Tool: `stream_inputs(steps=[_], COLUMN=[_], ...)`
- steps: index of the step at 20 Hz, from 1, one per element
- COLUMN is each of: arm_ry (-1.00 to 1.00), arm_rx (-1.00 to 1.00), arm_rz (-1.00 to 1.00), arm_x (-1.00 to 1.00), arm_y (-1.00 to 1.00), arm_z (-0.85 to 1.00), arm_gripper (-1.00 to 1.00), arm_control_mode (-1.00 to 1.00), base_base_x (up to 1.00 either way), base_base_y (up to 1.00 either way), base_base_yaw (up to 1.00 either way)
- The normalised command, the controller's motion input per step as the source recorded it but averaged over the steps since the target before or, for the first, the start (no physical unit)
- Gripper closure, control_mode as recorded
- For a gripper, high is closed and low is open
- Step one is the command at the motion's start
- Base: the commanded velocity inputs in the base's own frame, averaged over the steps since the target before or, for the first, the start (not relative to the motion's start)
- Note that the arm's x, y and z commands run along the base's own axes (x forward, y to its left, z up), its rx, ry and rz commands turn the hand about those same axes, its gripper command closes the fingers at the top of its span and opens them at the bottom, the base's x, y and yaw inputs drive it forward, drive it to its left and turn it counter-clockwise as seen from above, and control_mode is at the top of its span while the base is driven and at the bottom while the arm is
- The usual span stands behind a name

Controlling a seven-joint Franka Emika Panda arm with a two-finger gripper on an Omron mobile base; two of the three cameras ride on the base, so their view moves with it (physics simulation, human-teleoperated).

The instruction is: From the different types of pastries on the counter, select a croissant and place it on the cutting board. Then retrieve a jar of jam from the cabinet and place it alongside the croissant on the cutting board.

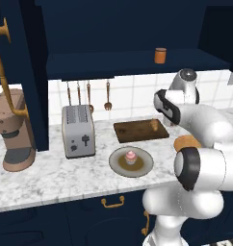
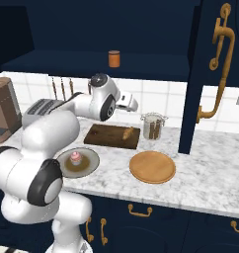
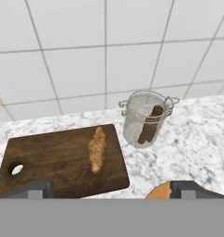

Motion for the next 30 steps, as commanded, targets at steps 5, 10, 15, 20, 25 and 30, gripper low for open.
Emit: stream_inputs(steps=[5,10,15,20,25,30], arm_ry=[0.0,-0.02,-0.1,-0.12,-0.16,-0.12], arm_rx=[0.0,0.0,0.0,0.0,0.0,0.0], arm_rz=[0.0,0.0,0.0,0.0,0.0,0.0], arm_x=[-0.71,-0.19,0.0,0.0,0.05,0.01], arm_y=[0.0,0.0,0.1,0.12,0.24,0.11], arm_z=[0.43,0.79,0.89,0.8,0.5,0.1], arm_gripper=[-1.0,-1.0,-1.0,-1.0,-1.0,-1.0], arm_control_mode=[-1.0,-1.0,-1.0,-1.0,-1.0,-1.0], base_base_x=[0.0,0.0,0.0,0.0,0.0,0.0], base_base_y=[0.0,0.0,0.0,0.0,0.0,0.0], base_base_yaw=[0.0,0.0,0.0,0.0,0.0,0.0])
